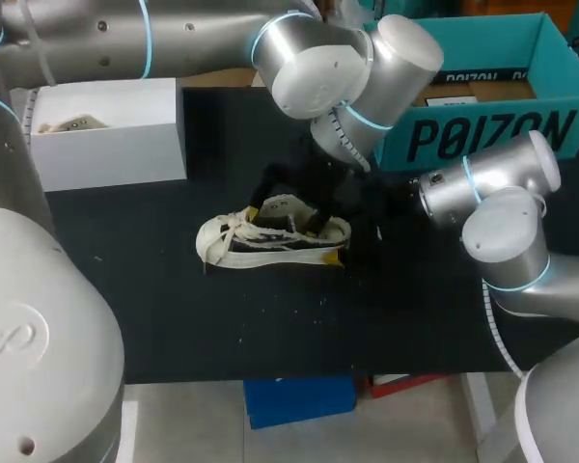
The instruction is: Take the shoe out of the shoebox, open the shoe tongue, remove and reinsert the insole, then place the shoe into the shoebox
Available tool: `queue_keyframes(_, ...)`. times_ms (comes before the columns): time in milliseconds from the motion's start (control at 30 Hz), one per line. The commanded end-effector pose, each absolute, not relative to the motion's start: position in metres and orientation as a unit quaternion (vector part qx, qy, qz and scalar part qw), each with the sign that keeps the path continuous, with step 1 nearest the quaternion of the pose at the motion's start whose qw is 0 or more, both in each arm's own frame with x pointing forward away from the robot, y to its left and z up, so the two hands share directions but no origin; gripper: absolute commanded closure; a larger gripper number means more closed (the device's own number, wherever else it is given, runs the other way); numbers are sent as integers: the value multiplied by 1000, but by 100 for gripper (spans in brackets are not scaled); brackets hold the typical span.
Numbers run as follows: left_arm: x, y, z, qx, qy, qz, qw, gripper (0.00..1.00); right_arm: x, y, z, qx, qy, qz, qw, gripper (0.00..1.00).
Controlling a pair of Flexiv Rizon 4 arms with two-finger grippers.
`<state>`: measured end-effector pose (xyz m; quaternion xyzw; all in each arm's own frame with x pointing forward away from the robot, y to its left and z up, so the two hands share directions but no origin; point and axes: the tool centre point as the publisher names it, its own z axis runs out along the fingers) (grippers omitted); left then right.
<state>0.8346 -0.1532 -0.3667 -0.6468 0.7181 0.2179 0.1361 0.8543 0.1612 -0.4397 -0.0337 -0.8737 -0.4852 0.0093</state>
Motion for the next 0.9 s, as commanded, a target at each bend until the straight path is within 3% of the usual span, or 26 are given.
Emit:
queue_keyframes(33,835,-155,-367,-644,720,219,138,7,855,164,-443,-34,-874,-485,9,100)
queue_keyframes(67,835,-156,-366,-643,721,217,139,33,855,164,-443,-34,-874,-485,9,100)
queue_keyframes(100,835,-157,-366,-642,722,217,140,43,855,164,-443,-34,-874,-485,9,100)
queue_keyframes(133,835,-157,-366,-641,722,218,143,62,855,164,-443,-34,-874,-485,9,100)
queue_keyframes(233,835,-158,-366,-638,723,220,145,72,855,164,-443,-34,-874,-485,9,100)
queue_keyframes(333,836,-158,-367,-636,725,221,146,100,855,164,-443,-34,-874,-485,9,100)
queue_keyframes(900,840,-163,-354,-641,726,195,155,100,855,164,-443,-34,-874,-485,9,100)
